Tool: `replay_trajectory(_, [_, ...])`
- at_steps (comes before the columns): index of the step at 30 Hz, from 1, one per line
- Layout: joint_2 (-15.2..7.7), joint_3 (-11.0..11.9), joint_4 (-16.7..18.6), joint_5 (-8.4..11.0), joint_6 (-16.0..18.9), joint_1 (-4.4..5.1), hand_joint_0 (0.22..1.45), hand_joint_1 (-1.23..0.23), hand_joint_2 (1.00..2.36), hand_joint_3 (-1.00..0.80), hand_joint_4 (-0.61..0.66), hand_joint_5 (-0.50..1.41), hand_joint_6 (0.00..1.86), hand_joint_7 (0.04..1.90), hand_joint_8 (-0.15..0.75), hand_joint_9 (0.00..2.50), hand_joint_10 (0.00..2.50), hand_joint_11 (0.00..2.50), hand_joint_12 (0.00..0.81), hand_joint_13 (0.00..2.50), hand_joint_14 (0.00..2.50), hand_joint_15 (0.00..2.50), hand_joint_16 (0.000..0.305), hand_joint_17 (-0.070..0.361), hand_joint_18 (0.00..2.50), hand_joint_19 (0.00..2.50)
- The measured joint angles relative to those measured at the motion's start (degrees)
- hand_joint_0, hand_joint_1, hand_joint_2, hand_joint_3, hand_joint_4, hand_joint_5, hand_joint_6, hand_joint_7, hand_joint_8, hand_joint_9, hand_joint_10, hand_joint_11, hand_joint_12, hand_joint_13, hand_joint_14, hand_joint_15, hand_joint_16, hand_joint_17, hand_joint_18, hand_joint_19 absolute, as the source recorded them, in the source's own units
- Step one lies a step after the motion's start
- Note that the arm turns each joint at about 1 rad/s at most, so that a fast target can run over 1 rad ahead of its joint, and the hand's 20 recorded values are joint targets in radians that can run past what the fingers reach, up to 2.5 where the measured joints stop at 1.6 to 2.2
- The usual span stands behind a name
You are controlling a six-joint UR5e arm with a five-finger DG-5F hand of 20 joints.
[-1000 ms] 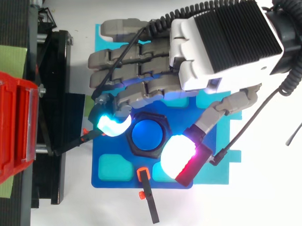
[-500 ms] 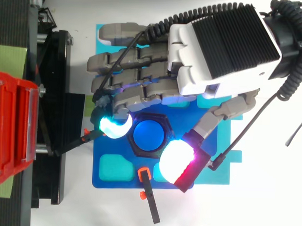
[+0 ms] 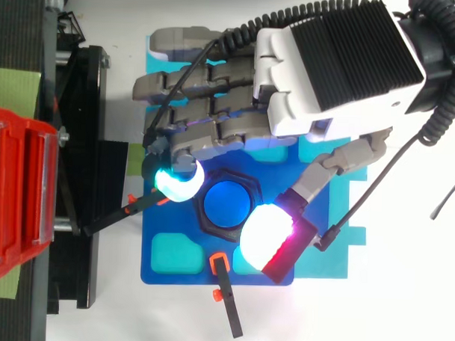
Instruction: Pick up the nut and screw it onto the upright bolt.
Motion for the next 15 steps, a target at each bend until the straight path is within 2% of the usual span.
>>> replay_trajectory(6, [0.00,-0.01,0.13,-0.14,0.00,-0.20,0.47,-0.23,1.00,-0.50,0.15,0.00,0.50,1.56,0.280,0.79,0.00,0.00,0.336,0.35,0.00,0.00,0.041,0.092,0.00,0.00])
replay_trajectory(10, [0.03,-0.01,0.33,-0.22,-0.05,-0.40,0.48,-0.24,1.00,-0.50,0.15,0.02,0.52,1.57,0.285,0.90,0.00,0.00,0.328,0.43,0.00,0.00,0.038,0.086,0.00,0.00])
replay_trajectory(12, [0.04,0.00,0.46,-0.27,-0.06,-0.51,0.48,-0.25,1.00,-0.50,0.13,0.02,0.55,1.49,0.279,1.02,0.00,0.00,0.315,0.52,0.00,0.00,0.036,0.081,0.11,0.00])
replay_trajectory(15, [0.02,0.00,0.75,-0.31,-0.08,-0.66,0.49,-0.25,1.00,-0.50,0.11,0.06,0.53,1.48,0.269,1.20,0.00,0.00,0.291,0.65,0.00,0.00,0.034,0.077,0.27,0.00])
